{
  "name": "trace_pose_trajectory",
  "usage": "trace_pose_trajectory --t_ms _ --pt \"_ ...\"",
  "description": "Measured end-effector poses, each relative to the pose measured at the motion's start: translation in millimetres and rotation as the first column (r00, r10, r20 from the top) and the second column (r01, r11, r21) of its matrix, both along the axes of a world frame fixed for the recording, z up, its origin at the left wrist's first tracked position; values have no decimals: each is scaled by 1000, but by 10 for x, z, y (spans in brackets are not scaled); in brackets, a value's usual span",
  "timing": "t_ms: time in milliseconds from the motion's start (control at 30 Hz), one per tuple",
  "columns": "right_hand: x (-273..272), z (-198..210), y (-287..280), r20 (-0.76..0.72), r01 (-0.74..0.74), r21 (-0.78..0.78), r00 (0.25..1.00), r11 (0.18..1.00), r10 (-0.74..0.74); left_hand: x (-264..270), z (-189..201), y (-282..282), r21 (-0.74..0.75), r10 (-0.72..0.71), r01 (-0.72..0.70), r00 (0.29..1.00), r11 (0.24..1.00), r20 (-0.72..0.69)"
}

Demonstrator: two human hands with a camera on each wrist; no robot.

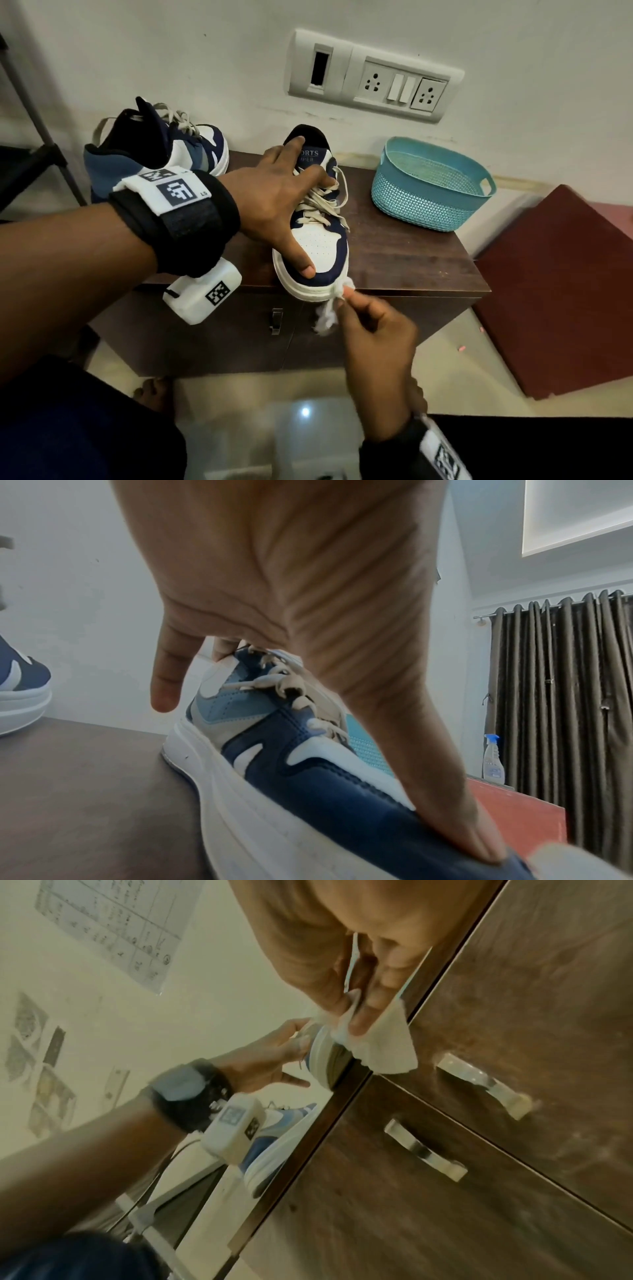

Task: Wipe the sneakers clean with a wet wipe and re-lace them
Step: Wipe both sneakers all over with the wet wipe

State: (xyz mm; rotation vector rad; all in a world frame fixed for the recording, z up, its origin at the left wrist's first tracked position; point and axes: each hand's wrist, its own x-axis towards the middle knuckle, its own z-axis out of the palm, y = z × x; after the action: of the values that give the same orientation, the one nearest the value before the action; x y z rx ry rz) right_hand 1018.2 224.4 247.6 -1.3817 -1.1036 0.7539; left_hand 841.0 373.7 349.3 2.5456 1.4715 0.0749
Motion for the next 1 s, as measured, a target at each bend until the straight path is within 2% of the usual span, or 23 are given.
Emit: trace_pose_trajectory --t_ms 100,200,267,367,467,533,600,700,800,900,967,1000 --pt "-78 -61 -188 97 -46 172 995 984 30 -4 7 -6 -7 -1 1 1000 1000 -7" --pt "9 -100 25 179 32 326 979 945 -95 -27 26 -29 -10 -1 1 1000 1000 -9" --pt "-21 -130 118 300 5 396 944 918 -135 -35 36 -37 -7 -2 2 1000 1000 -6" --pt "-161 -201 105 498 -136 474 856 870 -137 -38 25 -27 8 -5 5 1000 1000 -15" --pt "-295 -200 134 698 -301 471 702 829 -141 -26 16 -6 7 -2 2 999 1000 -33" --pt "-336 -151 170 763 -336 454 625 825 -165 -30 21 5 4 -6 6 999 1000 -39" --pt "-258 -140 156 780 -370 440 609 818 -145 -41 22 6 1 -6 6 999 1000 -33" --pt "63 -245 120 754 -346 408 650 845 -97 -46 8 -18 -21 14 -14 1000 1000 -8" --pt "349 -264 106 619 -151 355 777 923 -111 -33 -6 -19 -26 21 -21 1000 999 6" --pt "503 -152 135 360 101 347 904 933 -232 -50 -2 -20 -39 11 -9 999 999 53" --pt "535 -78 170 145 171 312 964 935 -224 -63 8 -18 -44 10 -5 993 999 116" --pt "518 -51 188 47 158 276 983 948 -178 -71 8 -14 -44 6 1 989 999 145"
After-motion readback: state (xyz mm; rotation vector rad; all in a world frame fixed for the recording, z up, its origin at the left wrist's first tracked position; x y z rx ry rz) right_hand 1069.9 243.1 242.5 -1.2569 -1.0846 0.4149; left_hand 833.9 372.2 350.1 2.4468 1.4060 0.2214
